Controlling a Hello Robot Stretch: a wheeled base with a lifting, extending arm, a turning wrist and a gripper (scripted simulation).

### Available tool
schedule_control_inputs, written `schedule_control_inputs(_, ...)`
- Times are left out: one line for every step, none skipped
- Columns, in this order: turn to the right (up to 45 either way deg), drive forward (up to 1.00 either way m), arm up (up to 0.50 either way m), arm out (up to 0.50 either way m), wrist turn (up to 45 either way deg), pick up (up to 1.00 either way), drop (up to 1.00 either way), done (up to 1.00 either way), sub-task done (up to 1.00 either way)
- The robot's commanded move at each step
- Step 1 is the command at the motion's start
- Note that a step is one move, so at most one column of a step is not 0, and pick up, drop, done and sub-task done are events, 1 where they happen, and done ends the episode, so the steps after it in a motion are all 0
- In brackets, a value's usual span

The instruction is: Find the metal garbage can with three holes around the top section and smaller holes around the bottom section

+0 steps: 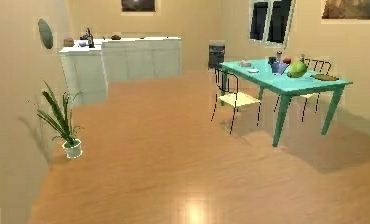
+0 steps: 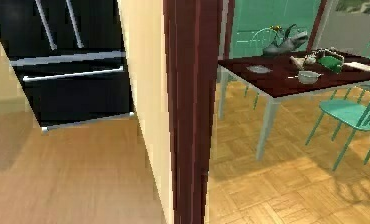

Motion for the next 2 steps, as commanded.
schedule_control_inputs(0.0,1.0,0.0,0.0,0.0,0.0,0.0,0.0,0.0)
schedule_control_inputs(-3.0,0.0,0.0,0.0,0.0,0.0,0.0,0.0,0.0)
